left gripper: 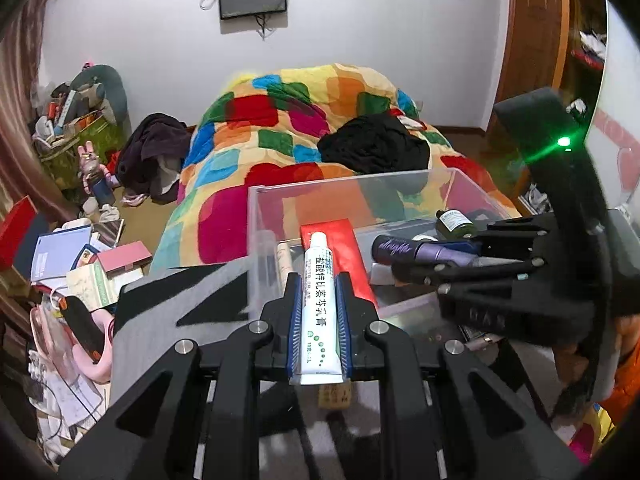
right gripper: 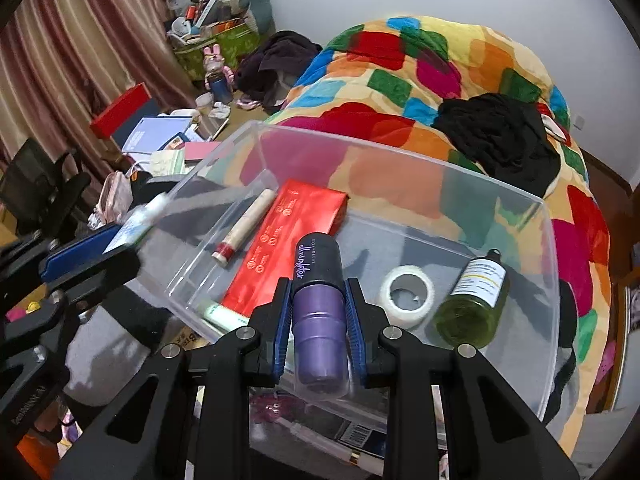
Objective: Organize objects
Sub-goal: 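Lower the white tube and purple spray bottle into the clear box and release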
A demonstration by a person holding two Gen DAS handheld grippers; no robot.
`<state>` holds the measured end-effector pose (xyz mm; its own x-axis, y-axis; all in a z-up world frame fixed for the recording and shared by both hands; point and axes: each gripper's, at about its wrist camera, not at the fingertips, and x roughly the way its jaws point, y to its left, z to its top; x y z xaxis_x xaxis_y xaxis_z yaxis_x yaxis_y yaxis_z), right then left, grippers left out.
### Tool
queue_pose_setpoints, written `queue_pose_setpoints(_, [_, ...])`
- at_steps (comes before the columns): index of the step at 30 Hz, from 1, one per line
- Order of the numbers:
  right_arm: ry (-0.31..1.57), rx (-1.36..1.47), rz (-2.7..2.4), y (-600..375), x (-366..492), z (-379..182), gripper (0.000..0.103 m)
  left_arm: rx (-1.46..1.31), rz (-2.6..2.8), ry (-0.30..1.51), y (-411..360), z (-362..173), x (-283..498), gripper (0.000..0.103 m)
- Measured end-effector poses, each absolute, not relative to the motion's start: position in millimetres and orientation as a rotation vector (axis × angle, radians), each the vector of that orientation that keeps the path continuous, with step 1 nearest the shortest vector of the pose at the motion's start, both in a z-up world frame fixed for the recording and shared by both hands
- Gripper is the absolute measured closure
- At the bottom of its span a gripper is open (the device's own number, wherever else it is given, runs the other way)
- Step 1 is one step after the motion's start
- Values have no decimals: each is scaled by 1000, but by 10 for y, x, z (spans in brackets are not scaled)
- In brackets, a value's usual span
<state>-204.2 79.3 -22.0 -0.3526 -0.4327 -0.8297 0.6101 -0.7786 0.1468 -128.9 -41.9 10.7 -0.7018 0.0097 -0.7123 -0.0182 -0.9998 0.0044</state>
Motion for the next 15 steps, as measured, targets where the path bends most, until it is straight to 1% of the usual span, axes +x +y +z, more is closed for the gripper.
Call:
queue_pose_setpoints(7, [202,1216,-2147,919,-1975,-97,79,-1247,2821,-12,-381,70,-1439,87])
queue_pose_setpoints(15, [122,1109,-2201,1317,-1756,244,77,-1151,2845,1,-327,279,-1241,87])
